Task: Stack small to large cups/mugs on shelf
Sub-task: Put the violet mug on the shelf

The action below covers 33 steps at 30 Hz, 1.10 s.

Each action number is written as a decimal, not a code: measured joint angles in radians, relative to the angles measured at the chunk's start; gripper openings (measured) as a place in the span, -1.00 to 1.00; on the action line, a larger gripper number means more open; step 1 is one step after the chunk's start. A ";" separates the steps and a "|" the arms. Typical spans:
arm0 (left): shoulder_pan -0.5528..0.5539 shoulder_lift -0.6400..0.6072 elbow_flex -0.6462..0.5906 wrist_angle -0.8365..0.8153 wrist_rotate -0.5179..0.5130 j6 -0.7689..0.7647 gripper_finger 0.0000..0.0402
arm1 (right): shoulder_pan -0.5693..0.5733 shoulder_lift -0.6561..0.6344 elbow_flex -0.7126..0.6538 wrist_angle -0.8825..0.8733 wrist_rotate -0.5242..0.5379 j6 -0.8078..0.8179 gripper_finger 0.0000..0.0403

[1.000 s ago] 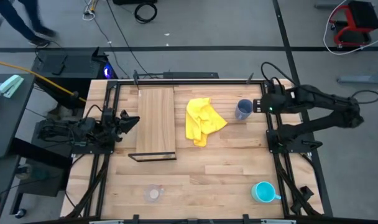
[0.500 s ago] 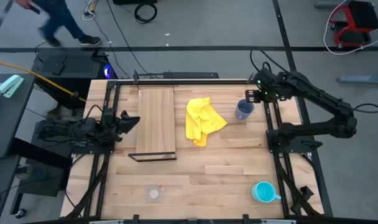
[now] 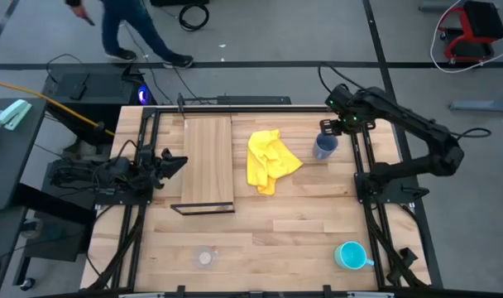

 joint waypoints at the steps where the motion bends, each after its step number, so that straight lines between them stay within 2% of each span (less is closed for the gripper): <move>1: 0.000 0.000 0.000 0.000 0.000 0.000 -0.57 | -0.002 0.008 0.000 0.000 0.000 -0.005 -0.26; 14: 0.000 0.000 0.000 -0.004 0.000 0.001 -0.58 | -0.080 0.110 -0.010 0.004 -0.024 -0.071 -0.26; 23: 0.000 0.000 0.000 -0.004 0.000 0.002 -0.59 | -0.115 0.100 -0.187 0.162 -0.086 -0.088 -0.26; 33: 0.000 0.000 0.000 -0.004 0.000 0.002 -0.58 | -0.117 0.103 -0.283 0.302 -0.097 -0.063 -0.26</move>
